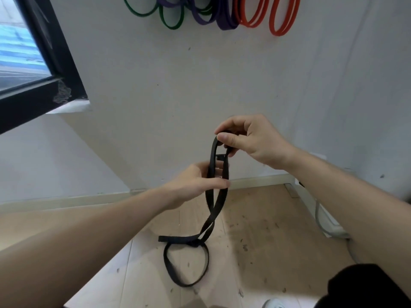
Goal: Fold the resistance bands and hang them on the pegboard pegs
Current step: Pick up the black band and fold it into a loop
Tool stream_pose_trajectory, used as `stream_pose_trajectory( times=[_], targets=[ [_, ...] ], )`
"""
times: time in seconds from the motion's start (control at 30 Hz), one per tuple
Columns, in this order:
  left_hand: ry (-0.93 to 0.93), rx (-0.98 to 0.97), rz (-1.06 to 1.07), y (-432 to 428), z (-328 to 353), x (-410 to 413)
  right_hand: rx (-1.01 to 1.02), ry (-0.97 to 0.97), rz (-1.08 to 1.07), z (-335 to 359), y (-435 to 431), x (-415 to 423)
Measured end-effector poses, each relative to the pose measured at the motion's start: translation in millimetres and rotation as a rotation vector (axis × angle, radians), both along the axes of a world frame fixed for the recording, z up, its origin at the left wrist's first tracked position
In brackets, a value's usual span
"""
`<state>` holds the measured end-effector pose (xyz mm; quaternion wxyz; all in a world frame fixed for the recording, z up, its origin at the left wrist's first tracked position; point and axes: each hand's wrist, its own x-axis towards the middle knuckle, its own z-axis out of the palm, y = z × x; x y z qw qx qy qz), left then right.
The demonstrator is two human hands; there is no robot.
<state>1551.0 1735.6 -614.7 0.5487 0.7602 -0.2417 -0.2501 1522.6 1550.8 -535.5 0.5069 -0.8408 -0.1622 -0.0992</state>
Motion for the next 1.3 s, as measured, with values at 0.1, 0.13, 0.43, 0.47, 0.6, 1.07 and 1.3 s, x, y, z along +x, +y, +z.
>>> stream_pose_trajectory(
  times=[0.1, 0.13, 0.43, 0.47, 0.6, 1.07, 1.3],
  targets=[
    [0.011, -0.016, 0.01, -7.0, -0.8, -2.7, 0.046, -0.029, 0.015, 0.7, -1.3, -1.1],
    [0.008, -0.016, 0.012, -8.0, -0.7, -2.8, 0.076, -0.03, 0.017, 0.9, -2.2, -1.3],
    [-0.048, -0.065, 0.059, 2.6, -0.2, 2.0, 0.385, -0.021, -0.126, 2.6, -34.4, 5.2],
    [-0.068, -0.081, 0.076, 4.7, 1.5, 3.2, 0.398, -0.01, -0.148, 1.0, -39.0, 6.2],
    [-0.095, -0.085, 0.144, 13.4, 7.7, 5.2, 0.461, 0.086, -0.2, -10.8, -53.8, 10.7],
    [-0.339, -0.127, 0.255, 38.3, 34.0, 13.3, 0.317, 0.59, 0.04, -52.5, -62.3, 6.4],
    [-0.322, -0.027, 0.194, 44.7, 38.5, 13.9, -0.003, 0.528, 0.131, -41.6, -29.8, 4.2]
  ],
)
